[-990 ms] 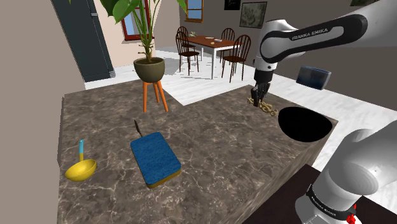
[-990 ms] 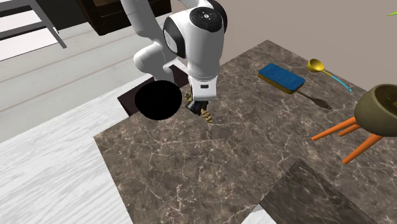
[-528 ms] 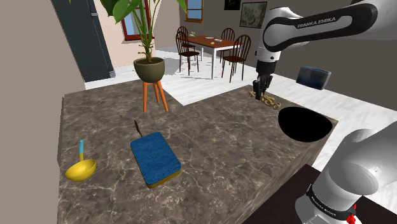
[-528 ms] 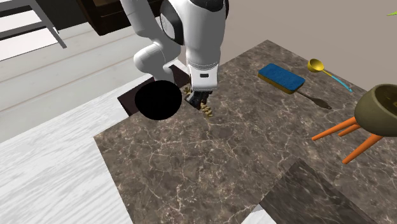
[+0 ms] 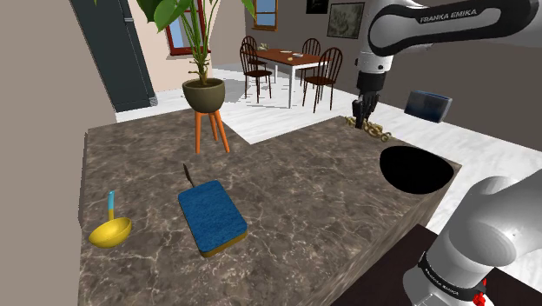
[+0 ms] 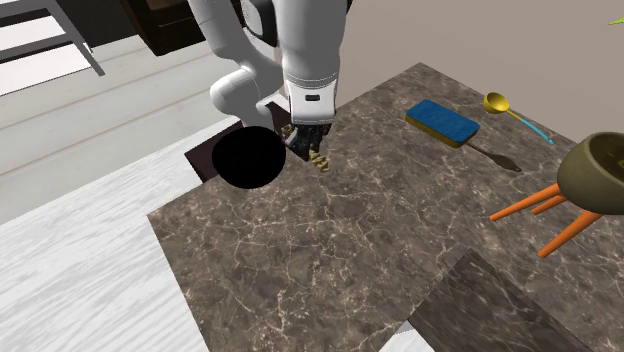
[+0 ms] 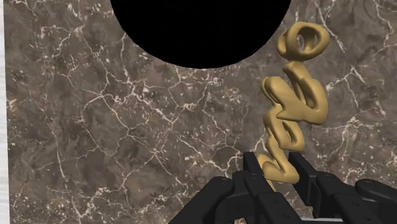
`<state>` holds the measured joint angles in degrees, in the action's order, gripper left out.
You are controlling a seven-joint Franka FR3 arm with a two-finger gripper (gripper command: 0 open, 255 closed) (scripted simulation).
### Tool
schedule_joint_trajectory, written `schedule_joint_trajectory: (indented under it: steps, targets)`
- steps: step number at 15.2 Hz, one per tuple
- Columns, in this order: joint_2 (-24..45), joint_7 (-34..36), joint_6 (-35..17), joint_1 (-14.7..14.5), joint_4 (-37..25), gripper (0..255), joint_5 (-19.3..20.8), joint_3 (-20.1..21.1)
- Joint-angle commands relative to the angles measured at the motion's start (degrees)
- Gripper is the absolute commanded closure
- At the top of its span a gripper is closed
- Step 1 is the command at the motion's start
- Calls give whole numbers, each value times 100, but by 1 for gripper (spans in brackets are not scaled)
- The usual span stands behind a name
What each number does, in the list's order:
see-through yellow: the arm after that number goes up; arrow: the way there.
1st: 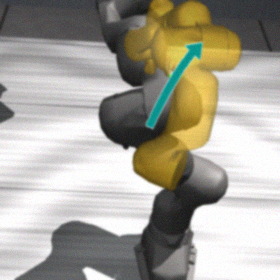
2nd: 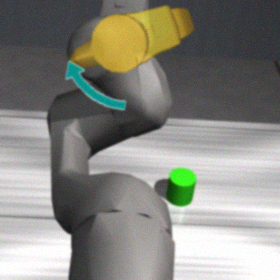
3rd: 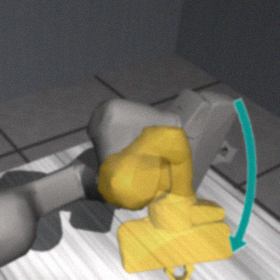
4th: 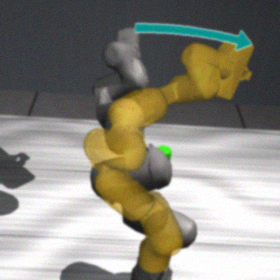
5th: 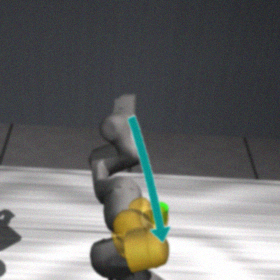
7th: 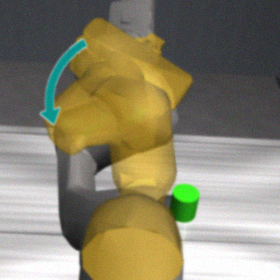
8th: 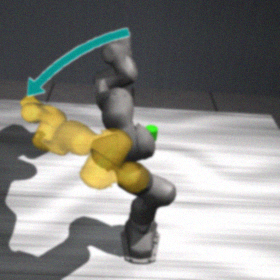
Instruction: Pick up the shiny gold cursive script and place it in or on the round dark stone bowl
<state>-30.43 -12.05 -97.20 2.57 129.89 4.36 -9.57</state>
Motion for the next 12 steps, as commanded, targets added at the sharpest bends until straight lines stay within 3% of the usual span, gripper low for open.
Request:
schedule_joint_trajectory:
  steps: [1,12]
  targets:
    - [-330,-121,118,86,205,255,97,-83]
    - [-2387,-1018,1111,763,1195,255,885,-687]
